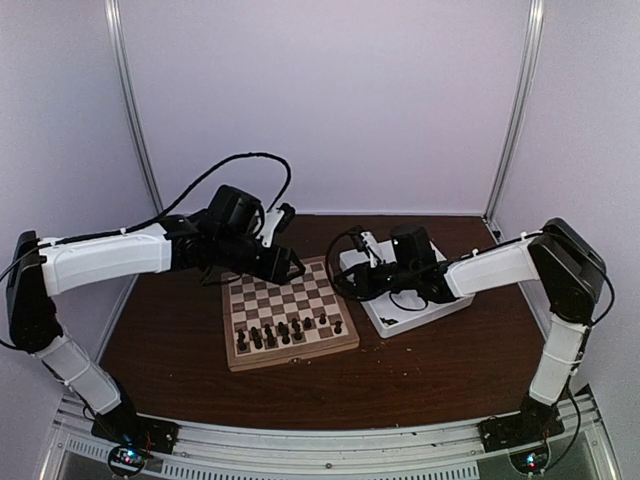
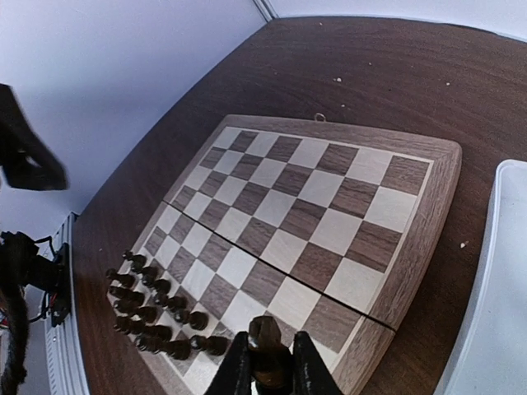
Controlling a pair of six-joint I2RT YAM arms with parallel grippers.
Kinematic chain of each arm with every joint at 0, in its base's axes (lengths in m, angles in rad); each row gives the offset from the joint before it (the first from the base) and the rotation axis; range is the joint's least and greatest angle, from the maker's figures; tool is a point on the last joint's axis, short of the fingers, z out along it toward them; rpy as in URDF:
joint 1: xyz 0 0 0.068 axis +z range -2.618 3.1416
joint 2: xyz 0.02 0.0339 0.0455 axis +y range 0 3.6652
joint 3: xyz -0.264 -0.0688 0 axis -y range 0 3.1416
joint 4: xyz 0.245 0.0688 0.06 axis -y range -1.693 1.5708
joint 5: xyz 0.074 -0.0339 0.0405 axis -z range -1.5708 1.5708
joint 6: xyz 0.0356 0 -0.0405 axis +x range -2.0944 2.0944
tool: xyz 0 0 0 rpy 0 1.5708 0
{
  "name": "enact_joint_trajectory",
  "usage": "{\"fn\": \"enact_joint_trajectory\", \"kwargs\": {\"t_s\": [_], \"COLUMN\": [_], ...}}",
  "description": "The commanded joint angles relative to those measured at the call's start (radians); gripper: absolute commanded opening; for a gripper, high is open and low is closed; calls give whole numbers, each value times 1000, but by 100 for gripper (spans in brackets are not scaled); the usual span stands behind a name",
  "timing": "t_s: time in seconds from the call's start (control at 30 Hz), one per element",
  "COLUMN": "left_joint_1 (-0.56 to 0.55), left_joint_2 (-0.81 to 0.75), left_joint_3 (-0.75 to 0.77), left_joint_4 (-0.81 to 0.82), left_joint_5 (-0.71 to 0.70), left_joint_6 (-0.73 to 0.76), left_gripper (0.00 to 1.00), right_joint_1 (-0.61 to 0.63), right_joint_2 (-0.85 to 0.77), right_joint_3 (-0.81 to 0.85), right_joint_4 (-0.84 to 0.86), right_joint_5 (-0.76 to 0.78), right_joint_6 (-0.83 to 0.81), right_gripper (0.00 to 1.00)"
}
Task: Set up the chess pieces on the board
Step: Place the chess piece on the chessboard.
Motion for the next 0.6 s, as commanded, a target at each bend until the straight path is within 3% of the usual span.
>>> {"fn": "enact_joint_trajectory", "kwargs": {"t_s": [0.0, 0.2, 0.57], "left_joint_1": [14, 20, 29], "left_joint_2": [-105, -187, -219], "left_joint_3": [-51, -110, -154], "left_joint_4": [24, -15, -20], "left_joint_5": [-64, -118, -136], "left_joint_6": [1, 33, 52], "left_gripper": [51, 51, 52], "right_joint_1": [31, 54, 70], "right_joint_2": [119, 251, 335], "right_joint_3": [135, 255, 363], "right_joint_4": [-41, -84, -232], "right_joint_5": [49, 91, 203], "right_joint_6": [-59, -111, -230], "right_gripper": [16, 17, 23]}}
